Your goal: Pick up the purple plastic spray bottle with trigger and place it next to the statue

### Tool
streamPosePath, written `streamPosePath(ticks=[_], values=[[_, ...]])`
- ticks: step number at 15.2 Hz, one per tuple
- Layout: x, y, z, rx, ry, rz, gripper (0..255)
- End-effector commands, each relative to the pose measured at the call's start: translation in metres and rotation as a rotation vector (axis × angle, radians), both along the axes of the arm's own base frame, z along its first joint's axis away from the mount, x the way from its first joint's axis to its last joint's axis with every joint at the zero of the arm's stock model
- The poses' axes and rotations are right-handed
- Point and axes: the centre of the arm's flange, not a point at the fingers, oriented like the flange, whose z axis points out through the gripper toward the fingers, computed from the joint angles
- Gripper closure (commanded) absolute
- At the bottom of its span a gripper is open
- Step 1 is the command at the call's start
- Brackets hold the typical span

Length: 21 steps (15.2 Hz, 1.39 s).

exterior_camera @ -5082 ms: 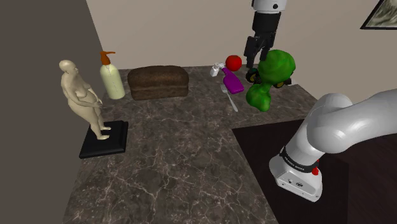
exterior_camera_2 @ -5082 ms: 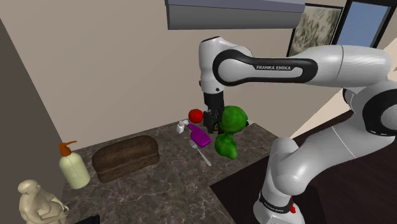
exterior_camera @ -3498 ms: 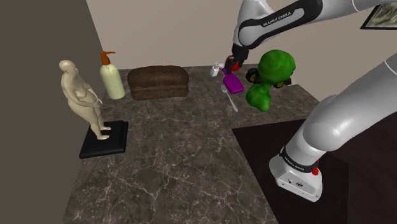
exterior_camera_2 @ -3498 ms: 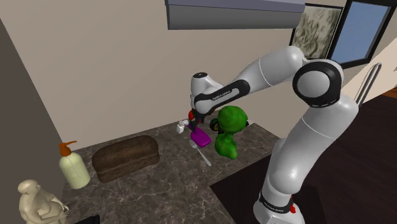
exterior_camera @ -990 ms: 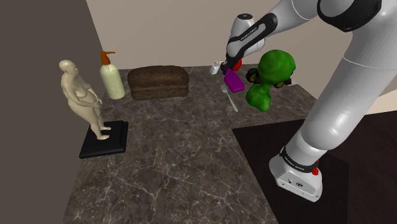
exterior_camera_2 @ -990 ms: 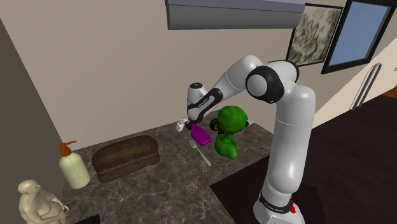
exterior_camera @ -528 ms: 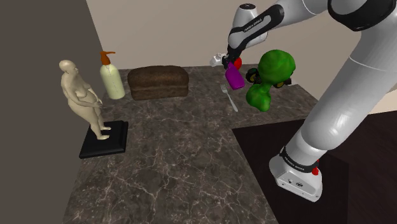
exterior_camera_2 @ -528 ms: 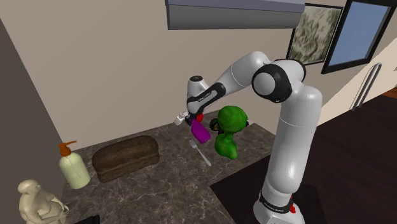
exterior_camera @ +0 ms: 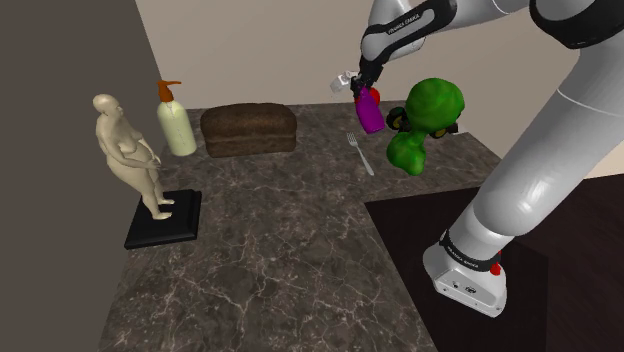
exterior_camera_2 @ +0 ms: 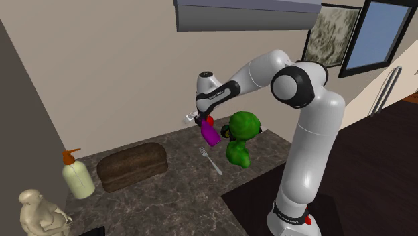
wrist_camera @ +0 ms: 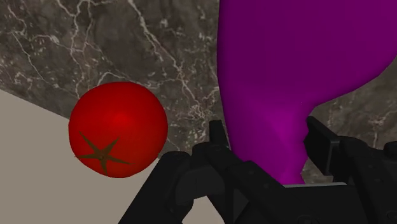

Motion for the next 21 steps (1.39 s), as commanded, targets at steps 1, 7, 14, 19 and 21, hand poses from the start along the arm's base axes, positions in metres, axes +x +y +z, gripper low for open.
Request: streamPosePath(ticks=[1,7,14,19,21], values=[[-0.001,0.000,0.011,0.000,0.000,0.000,255],[-0.001,0.000,0.043,0.000,0.000,0.000,255],[-0.001,0.000,0.080,0.000,0.000,0.000,255],[-0.001,0.000,0.106,0.000,0.000,0.000,255],[-0.001,0.000,0.116,0.000,0.000,0.000,255]])
